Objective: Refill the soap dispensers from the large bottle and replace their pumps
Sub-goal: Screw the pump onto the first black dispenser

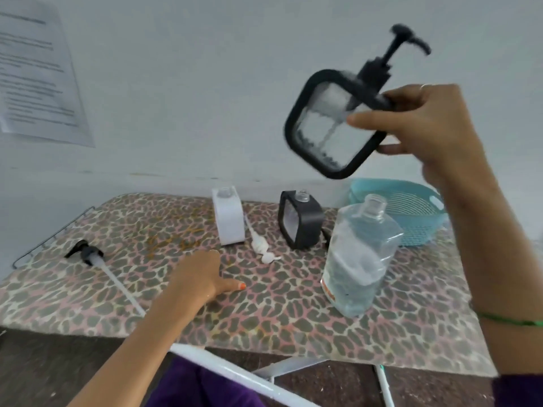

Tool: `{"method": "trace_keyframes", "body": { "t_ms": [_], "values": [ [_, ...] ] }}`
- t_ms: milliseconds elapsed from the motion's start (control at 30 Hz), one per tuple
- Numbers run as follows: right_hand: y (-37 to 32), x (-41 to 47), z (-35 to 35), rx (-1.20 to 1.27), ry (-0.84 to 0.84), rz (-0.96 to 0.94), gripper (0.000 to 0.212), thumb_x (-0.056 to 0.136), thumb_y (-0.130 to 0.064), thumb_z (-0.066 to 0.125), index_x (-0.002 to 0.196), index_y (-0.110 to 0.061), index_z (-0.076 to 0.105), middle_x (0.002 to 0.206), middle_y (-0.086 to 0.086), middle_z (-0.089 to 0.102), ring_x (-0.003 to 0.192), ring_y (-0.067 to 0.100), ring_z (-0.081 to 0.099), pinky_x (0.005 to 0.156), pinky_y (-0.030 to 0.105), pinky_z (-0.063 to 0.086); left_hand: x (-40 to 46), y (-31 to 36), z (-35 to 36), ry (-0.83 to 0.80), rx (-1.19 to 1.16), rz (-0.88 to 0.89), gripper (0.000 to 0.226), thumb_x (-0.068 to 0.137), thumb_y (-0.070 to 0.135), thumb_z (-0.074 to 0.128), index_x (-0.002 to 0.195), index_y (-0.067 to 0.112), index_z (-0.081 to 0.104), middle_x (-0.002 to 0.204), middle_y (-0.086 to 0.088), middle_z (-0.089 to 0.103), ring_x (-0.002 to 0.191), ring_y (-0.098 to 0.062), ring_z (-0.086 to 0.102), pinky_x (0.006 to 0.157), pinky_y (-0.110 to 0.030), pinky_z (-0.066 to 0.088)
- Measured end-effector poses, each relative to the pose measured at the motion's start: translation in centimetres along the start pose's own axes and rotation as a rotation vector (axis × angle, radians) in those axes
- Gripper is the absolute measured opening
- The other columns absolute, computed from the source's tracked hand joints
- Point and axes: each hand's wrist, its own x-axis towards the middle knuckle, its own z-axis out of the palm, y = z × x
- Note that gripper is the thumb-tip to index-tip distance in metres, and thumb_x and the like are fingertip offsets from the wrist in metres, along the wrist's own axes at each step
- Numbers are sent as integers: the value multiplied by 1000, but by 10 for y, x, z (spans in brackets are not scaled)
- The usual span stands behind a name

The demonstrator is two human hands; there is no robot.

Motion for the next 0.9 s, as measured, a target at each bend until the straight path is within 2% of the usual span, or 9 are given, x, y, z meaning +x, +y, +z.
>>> {"method": "trace_keyframes", "body": {
  "t_ms": [100, 200, 233, 300, 367, 433, 667, 800, 900],
  "values": [
    [29, 21, -33, -81, 147, 68, 30, 58, -30, 89, 74, -16, 67, 69, -1, 66, 60, 10, 63, 62, 32, 59, 7, 15, -3, -41, 144, 5, 56, 79, 68, 58, 98, 17, 48, 85, 3, 49, 81, -15, 51, 71, -24, 41],
    [73, 37, -52, -220, 259, 166, 31, 54, -37, 88, 66, -20, 65, 71, 6, 69, 64, 20, 68, 67, 45, 60, 14, 24, -4, -117, 225, -18, 70, 75, 71, 59, 117, 16, 50, 113, -1, 58, 101, -16, 57, 81, -26, 45],
    [90, 41, -55, -276, 291, 200, 33, 52, -41, 86, 66, -20, 66, 71, 8, 70, 67, 23, 69, 68, 47, 60, 17, 26, -4, -134, 244, -25, 73, 75, 72, 59, 121, 16, 49, 116, -1, 58, 106, -17, 58, 83, -26, 45],
    [118, 49, -59, -398, 337, 273, 36, 53, -43, 82, 74, -17, 69, 75, 8, 70, 72, 26, 70, 70, 43, 59, 22, 29, -2, -151, 259, -41, 73, 73, 71, 62, 121, 17, 50, 109, 1, 56, 107, -16, 57, 84, -26, 45],
    [142, 52, -59, -511, 343, 321, 39, 60, -40, 81, 86, -13, 71, 81, 7, 68, 76, 24, 65, 66, 34, 52, 29, 32, 0, -171, 270, -56, 72, 71, 71, 64, 119, 19, 50, 110, 1, 55, 108, -17, 56, 89, -28, 48],
    [161, 51, -56, -605, 324, 347, 39, 65, -35, 80, 92, -9, 69, 82, 7, 63, 73, 23, 56, 63, 30, 42, 31, 33, 3, -206, 297, -70, 72, 72, 70, 65, 121, 19, 49, 119, 0, 54, 113, -19, 54, 95, -31, 47],
    [209, 50, -41, -835, 257, 370, 39, 72, -40, 73, 81, -4, 62, 67, 6, 52, 64, 27, 49, 61, 31, 33, 40, 44, -3, -282, 410, -57, 82, 73, 70, 62, 133, 19, 43, 134, -1, 50, 119, -18, 52, 100, -30, 45],
    [229, 51, -39, -900, 299, 334, 43, 77, -47, 69, 75, -7, 54, 69, 7, 56, 62, 27, 50, 63, 32, 31, 45, 53, -8, -352, 454, -74, 86, 74, 66, 65, 139, 17, 39, 141, -2, 46, 125, -18, 49, 103, -28, 42],
    [240, 48, -38, -962, 364, 298, 45, 78, -51, 64, 73, -8, 53, 67, 6, 55, 70, 28, 53, 71, 36, 28, 48, 56, -13, -420, 472, -97, 84, 74, 63, 67, 139, 17, 38, 140, -1, 46, 125, -16, 49, 102, -26, 43]
  ]
}}
